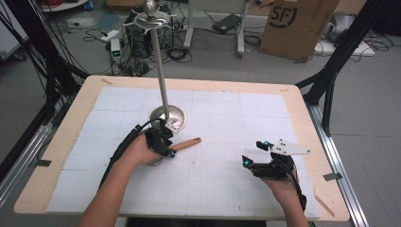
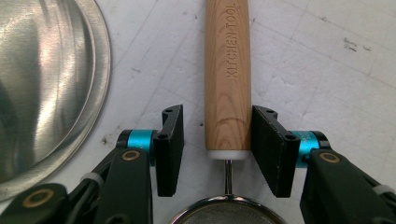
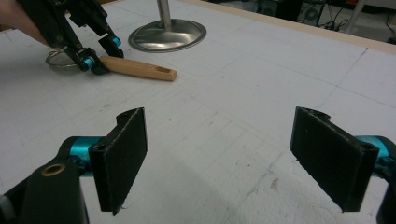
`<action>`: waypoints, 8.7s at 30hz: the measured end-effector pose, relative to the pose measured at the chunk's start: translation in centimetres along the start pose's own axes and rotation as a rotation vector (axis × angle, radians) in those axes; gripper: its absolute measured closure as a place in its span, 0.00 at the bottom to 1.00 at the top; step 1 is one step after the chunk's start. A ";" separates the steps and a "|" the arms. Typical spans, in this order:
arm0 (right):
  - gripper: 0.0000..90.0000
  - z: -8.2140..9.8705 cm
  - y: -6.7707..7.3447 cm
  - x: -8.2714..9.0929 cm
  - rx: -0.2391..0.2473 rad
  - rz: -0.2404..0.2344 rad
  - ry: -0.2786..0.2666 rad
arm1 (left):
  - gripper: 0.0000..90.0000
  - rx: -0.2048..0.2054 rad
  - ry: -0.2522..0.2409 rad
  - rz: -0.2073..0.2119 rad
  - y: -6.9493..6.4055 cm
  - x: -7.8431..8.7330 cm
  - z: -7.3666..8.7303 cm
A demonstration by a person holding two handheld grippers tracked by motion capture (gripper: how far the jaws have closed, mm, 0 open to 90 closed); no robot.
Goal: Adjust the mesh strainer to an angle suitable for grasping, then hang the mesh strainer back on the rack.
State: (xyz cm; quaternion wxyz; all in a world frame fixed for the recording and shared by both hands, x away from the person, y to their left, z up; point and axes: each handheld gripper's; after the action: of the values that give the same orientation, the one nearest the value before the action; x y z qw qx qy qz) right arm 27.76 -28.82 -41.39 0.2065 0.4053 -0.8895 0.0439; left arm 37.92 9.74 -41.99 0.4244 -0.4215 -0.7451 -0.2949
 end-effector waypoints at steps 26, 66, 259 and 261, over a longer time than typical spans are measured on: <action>0.20 0.1 -0.2 0.2 -0.008 0.006 0.002 | 0.77 -0.034 -0.054 -0.090 -2.3 0.8 0.6; 0.20 -0.1 -0.4 0.4 -0.009 0.015 -0.013 | 0.77 0.026 -0.350 -0.061 -1.6 6.5 1.5; 0.20 -0.1 0.1 0.5 -0.002 0.002 -0.003 | 0.24 0.091 -0.747 -0.134 3.0 18.8 1.6; 0.20 -0.1 0.0 0.5 -0.002 0.004 -0.005 | 0.23 0.097 -0.738 -0.135 2.9 18.5 1.8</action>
State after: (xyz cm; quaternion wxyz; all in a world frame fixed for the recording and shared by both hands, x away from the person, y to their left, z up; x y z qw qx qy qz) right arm 27.45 -29.15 -41.09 0.2048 0.4033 -0.8908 0.0422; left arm 34.59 19.50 -26.31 0.1263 -0.4288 -0.8871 -0.1147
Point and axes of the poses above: each handheld gripper's, and its own axes: x roughly backward along the jaws, z roughly out of its underside, y roughly to its left, and after that the axes turned 5 degrees about -z, right-handed
